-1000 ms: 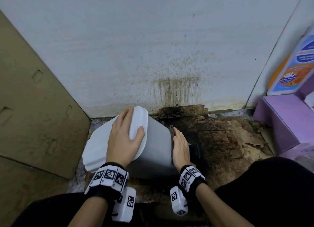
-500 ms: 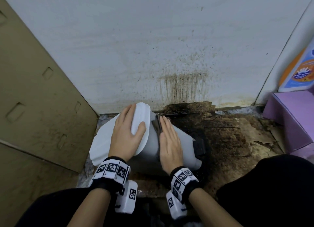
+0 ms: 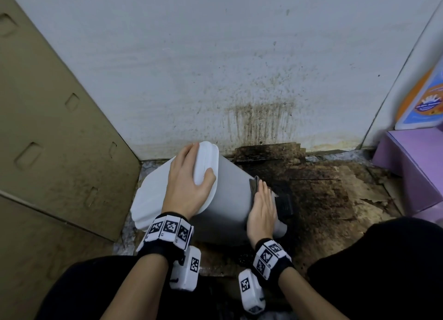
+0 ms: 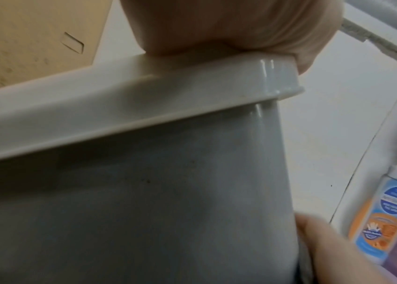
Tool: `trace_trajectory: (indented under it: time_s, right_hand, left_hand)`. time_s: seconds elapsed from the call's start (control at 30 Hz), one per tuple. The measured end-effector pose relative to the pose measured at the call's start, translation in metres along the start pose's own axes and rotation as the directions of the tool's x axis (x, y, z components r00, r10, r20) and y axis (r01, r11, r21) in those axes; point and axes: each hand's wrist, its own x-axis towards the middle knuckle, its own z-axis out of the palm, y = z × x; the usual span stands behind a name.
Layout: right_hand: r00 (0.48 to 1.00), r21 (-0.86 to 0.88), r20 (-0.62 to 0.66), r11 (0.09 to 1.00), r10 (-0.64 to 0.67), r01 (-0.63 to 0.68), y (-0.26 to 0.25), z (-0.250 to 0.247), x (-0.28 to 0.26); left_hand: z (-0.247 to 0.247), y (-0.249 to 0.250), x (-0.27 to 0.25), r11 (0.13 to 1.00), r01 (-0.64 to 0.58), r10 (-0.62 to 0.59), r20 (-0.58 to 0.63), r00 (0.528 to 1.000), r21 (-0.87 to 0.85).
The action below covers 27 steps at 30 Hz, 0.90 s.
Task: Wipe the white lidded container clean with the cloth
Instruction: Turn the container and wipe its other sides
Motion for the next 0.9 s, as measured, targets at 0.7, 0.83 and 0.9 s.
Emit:
trace_trajectory:
  time_s: [0.7, 0.83, 0.9]
  right_hand:
    - [0.983, 0.034, 0.097, 0.987, -0.158, 0.156, 0.024, -0.016, 0.024]
    - [0.997, 0.045, 0.054, 0.998, -0.049, 0.046, 0.024, -0.018, 0.027]
    - [0.999, 0.056, 0.052, 0.998, -0.016, 0.013, 0.015, -0.014, 0.027]
  left_hand:
    - [-0.004, -0.009, -0.001, 0.999, 0.010, -0.010, 0.007, 1.000, -0.038]
    - [0.002, -0.002, -0.003, 0.999, -0.024, 0.023, 0.015, 1.000, 0.040]
    - [0.003, -0.001, -0.002, 0.999, -0.017, 0.017, 0.013, 1.000, 0.050]
